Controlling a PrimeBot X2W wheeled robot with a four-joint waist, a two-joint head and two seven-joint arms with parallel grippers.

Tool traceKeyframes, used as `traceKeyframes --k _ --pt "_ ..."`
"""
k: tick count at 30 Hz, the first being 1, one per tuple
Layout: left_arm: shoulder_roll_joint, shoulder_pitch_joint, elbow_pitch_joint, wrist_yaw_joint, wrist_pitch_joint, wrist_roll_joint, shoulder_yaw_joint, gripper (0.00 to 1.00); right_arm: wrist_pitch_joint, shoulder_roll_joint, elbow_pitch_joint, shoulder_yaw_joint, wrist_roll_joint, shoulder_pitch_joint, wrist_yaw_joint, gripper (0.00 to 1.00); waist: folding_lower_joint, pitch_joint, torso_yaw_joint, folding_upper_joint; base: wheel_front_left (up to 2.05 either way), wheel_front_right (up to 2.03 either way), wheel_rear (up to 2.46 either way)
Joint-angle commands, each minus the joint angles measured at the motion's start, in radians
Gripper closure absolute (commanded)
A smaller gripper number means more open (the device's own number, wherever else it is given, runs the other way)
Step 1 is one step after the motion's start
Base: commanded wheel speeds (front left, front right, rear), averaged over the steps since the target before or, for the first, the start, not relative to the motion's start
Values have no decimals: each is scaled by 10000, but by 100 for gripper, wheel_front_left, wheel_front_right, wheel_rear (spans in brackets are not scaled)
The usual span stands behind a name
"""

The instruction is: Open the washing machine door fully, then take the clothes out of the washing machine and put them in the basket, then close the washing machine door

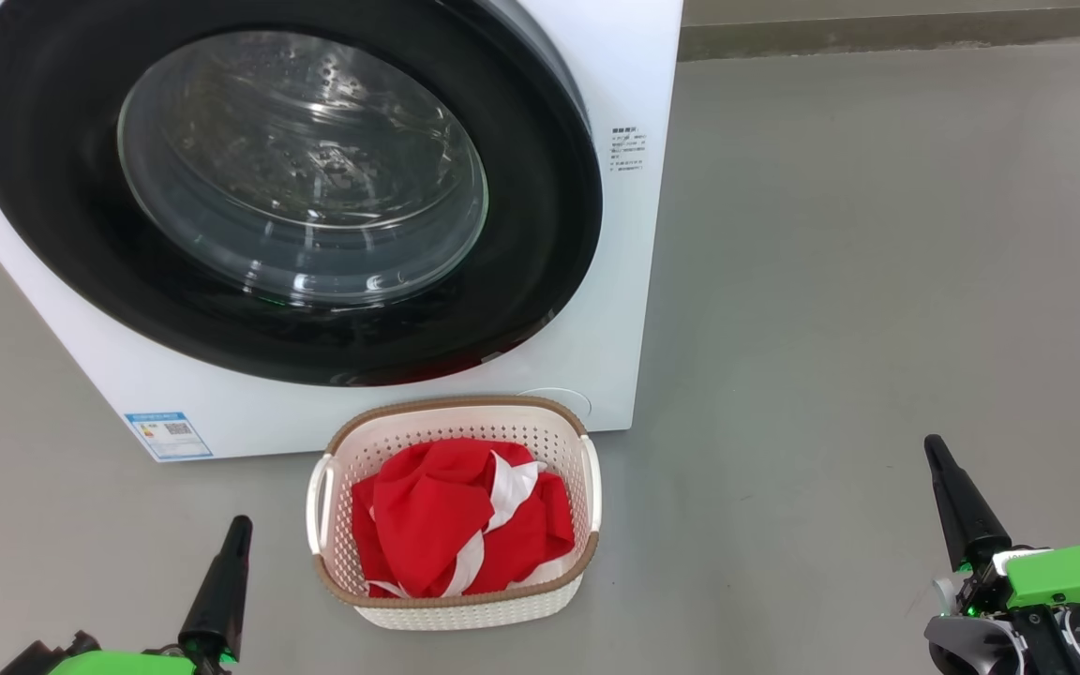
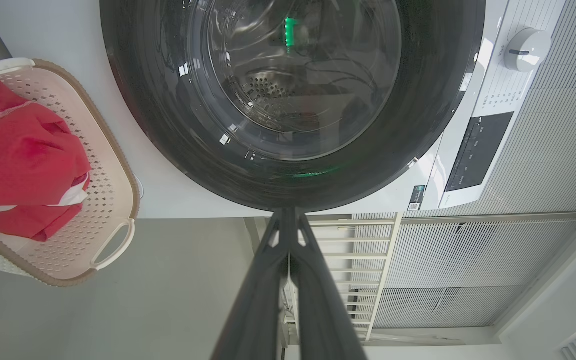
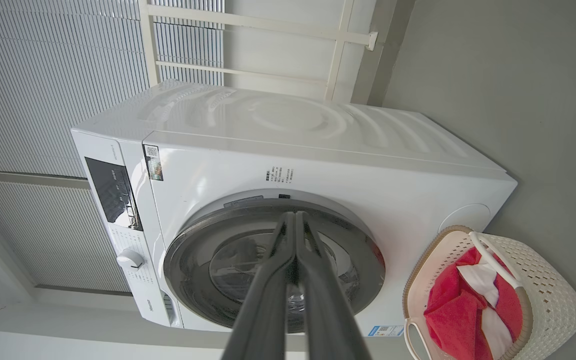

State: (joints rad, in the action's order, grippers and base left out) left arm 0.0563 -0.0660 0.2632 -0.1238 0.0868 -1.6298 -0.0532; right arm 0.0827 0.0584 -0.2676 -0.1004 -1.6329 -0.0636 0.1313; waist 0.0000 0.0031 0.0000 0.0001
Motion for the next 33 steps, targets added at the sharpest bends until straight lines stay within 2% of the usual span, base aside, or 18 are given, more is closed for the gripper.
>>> traceKeyframes --k 1,33 --pt "127 -398 -191 -69 58 -3 -348 100 65 134 246 164 -6 -416 -6 100 0 0 0 -1 0 0 0" --pt "63 -405 -187 -69 130 73 -438 100 147 62 239 62 80 -425 -6 100 0 0 0 -1 0 0 0"
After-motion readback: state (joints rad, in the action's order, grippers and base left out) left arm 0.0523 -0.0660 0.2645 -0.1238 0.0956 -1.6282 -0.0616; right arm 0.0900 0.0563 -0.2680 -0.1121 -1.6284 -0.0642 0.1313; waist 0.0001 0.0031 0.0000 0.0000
